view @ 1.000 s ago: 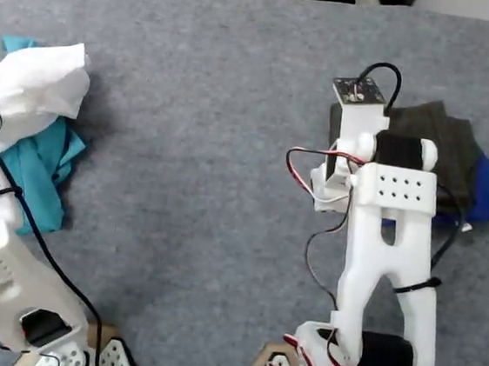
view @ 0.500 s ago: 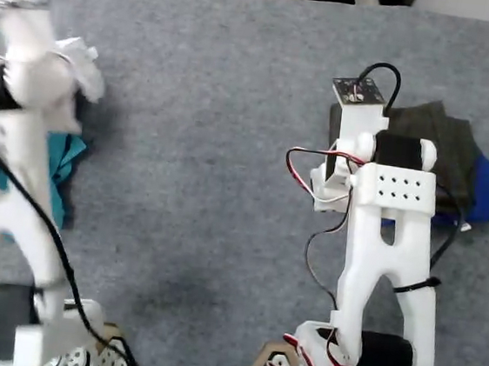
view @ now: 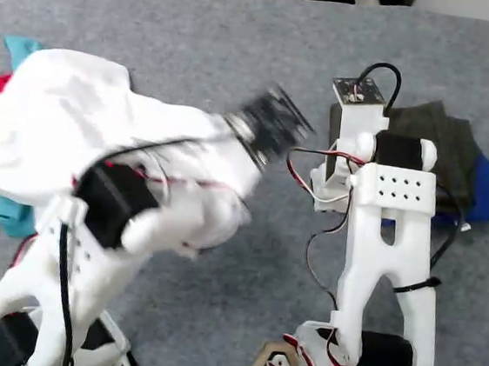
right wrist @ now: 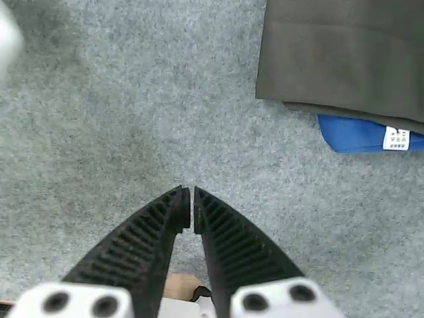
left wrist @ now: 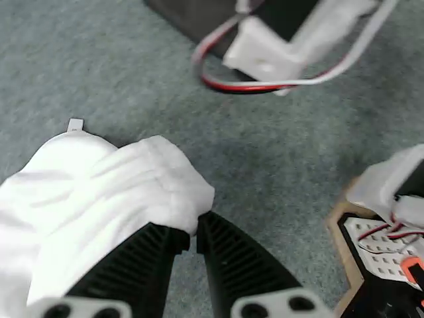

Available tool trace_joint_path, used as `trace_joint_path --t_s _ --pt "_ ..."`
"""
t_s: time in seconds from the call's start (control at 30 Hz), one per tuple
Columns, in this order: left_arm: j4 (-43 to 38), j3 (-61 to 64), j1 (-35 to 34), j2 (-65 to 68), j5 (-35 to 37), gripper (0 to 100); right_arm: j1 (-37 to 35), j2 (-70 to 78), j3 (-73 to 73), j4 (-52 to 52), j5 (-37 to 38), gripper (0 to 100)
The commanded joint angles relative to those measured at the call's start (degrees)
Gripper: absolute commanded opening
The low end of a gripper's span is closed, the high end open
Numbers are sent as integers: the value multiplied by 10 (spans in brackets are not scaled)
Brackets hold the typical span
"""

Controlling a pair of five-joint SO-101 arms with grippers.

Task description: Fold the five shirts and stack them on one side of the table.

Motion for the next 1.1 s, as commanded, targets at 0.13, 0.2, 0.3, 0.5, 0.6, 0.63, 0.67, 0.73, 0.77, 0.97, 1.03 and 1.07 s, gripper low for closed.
trace_joint_path --t_s 0.13,0.2,0.3,0.5,0.6,0.63,0.67,0.73,0.77,0.97,1.03,1.07 --pt "1 -99 56 -12 3 66 -4 -18 -5 -9 -1 18" --pt "2 -99 7 -17 53 158 -4 -17 -3 -22 -1 19" --pt "2 -99 -83 -18 155 299 -5 -17 -4 -40 -1 28" --pt "2 -99 -295 -23 186 309 -10 -17 -7 -47 -1 201" --pt "2 -80 -432 -37 186 309 -46 -17 -6 -43 -1 267" --pt "2 -62 -472 -41 184 309 -68 -17 -5 -42 -1 277" --pt "2 -41 -512 -46 182 309 -93 -17 -4 -42 -1 279" --pt "2 16 -583 -54 182 309 -158 -17 -2 -43 -3 279" --pt "2 50 -611 -56 182 309 -196 -16 -1 -47 -4 279" --pt "0 206 -746 -63 182 309 -378 60 77 -194 -5 280" --pt "0 236 -791 -63 182 309 -407 108 100 -271 -5 279" --pt "-4 247 -815 -63 182 309 -418 132 104 -302 -5 279"
